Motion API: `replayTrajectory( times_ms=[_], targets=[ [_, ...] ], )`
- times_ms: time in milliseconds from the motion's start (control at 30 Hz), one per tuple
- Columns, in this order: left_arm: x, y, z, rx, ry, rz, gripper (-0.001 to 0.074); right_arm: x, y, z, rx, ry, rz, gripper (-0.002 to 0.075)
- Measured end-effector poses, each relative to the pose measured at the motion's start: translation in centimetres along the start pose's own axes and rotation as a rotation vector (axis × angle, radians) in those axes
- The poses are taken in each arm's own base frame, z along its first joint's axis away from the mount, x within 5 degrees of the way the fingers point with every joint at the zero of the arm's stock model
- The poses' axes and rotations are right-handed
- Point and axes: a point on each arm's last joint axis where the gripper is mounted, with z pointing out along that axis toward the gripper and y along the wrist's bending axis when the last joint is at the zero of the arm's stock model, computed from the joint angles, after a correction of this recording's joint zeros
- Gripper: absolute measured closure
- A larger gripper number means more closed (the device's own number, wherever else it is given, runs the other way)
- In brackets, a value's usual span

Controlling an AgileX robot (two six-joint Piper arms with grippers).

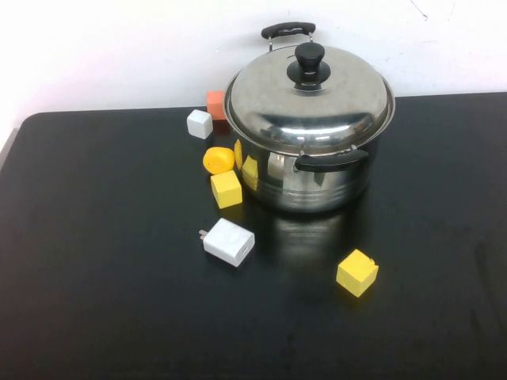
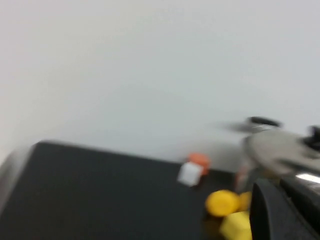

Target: Cover the pot

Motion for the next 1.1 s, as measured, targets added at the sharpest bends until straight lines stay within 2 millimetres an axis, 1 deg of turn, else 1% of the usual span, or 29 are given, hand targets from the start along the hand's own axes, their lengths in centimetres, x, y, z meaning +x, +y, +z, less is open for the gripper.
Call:
replayTrajectory(
  times_ms=[100,133,200,300,433,533,633,1100],
  targets=[
    [3.4,1.7,-0.9,-0.119,-0.006,-0.026,0.0736,0.0,0.0,0.0,0.000,0.000,0.000,0.0728],
    [4.2,2.1,-1.2,-0.148,-0.009,-0.034,0.0736,0.0,0.0,0.0,0.000,0.000,0.000,0.0728],
    [6.1,3.1,-1.3,-0.226,0.008,-0.042,0.0736,0.0,0.0,0.0,0.000,0.000,0.000,0.0728],
    [8.2,4.3,-1.2,-0.309,0.051,-0.059,0.0736,0.0,0.0,0.0,0.000,0.000,0.000,0.0728],
    [10.4,5.2,-1.1,-0.345,0.111,-0.085,0.0736,0.0,0.0,0.0,0.000,0.000,0.000,0.0728],
    [10.9,5.2,-1.0,-0.339,0.132,-0.104,0.0736,0.0,0.0,0.0,0.000,0.000,0.000,0.0728],
    [11.5,5.3,-1.2,-0.348,0.197,-0.112,0.0736,0.0,0.0,0.0,0.000,0.000,0.000,0.0728],
    [11.6,5.3,-1.2,-0.350,0.212,-0.105,0.0736,0.0,0.0,0.0,0.000,0.000,0.000,0.0728]
  ],
)
